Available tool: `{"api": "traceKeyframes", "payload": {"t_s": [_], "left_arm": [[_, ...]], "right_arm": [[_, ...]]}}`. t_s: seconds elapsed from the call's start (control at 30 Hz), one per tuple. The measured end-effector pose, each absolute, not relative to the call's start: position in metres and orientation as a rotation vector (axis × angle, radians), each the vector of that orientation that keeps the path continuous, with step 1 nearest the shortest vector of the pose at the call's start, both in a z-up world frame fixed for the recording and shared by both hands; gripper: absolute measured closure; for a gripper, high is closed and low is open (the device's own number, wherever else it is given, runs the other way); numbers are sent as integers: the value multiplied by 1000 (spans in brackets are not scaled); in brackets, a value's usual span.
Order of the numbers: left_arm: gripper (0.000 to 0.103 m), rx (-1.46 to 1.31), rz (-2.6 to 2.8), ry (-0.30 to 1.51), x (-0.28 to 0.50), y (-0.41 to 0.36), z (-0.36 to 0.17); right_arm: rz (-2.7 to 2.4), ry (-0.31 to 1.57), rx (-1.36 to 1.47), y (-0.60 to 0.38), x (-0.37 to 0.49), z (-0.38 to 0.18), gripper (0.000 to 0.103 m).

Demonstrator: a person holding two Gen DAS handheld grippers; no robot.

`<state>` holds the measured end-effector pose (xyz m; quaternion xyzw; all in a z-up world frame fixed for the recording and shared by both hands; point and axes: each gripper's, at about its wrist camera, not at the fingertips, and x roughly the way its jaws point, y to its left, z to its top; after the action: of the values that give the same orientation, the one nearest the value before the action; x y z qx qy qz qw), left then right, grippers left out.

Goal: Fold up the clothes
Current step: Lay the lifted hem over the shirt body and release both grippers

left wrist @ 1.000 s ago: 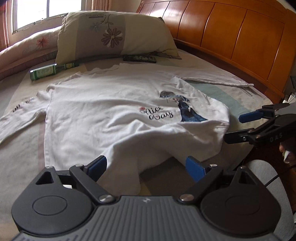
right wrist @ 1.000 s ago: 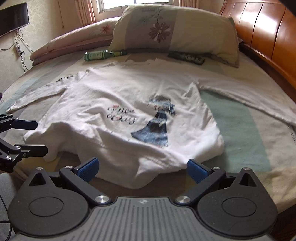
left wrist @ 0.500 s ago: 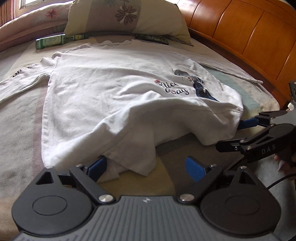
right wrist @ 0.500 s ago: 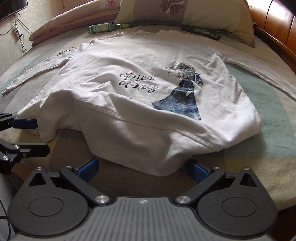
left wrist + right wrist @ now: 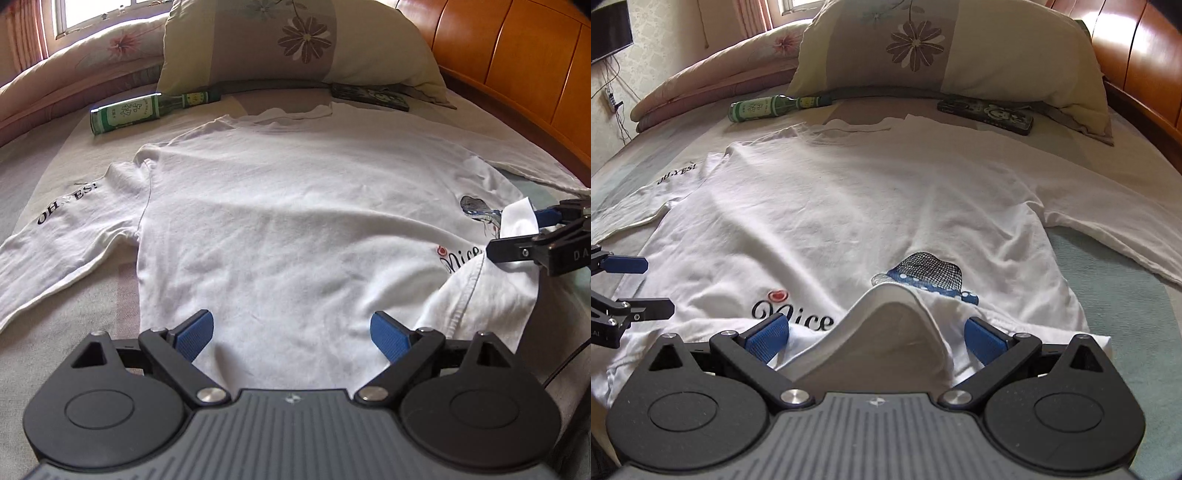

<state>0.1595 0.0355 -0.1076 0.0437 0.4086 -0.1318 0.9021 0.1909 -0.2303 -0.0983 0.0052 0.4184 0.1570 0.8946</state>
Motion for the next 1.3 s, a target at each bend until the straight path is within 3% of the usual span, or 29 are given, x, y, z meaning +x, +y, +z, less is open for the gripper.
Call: {"api": "traceKeyframes", "payload": {"t_s": [0.87,1.3], "left_arm": [[11,144,-359,820,-17,-45,-74],[11,89,-342,786,-23,-11,-77]], "right_arm": [[342,809,126,-248,-15,-58,0],[300,763,59,-239,-41,-39,0]]}}
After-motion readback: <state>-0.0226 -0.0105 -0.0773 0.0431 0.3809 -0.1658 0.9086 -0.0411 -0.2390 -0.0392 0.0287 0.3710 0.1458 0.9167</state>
